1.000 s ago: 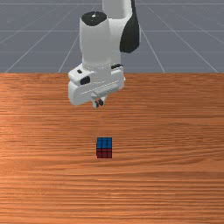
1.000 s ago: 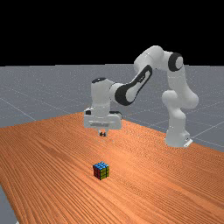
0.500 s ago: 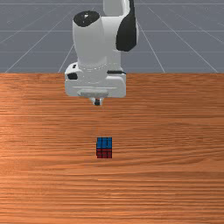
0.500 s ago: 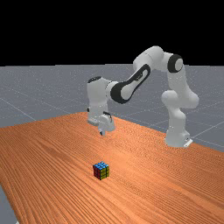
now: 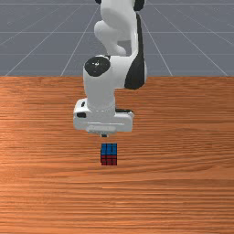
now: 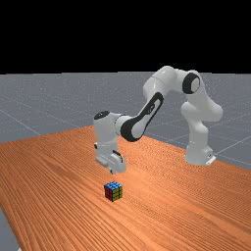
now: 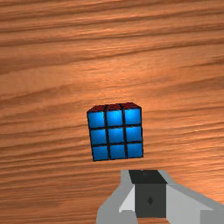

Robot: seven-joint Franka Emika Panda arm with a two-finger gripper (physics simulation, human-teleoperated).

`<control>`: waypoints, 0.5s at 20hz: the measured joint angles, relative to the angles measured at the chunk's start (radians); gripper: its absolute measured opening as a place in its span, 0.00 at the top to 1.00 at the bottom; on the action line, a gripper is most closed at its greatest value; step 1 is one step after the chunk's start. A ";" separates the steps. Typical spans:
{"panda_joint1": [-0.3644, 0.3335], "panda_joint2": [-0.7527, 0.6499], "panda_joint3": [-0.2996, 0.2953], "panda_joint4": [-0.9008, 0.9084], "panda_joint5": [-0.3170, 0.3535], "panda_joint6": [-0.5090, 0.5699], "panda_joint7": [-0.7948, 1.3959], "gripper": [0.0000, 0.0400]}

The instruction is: Rotate the cube till the blue face upward

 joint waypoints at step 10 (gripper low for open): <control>0.041 0.116 0.028 0.059 -0.015 0.061 0.009 1.00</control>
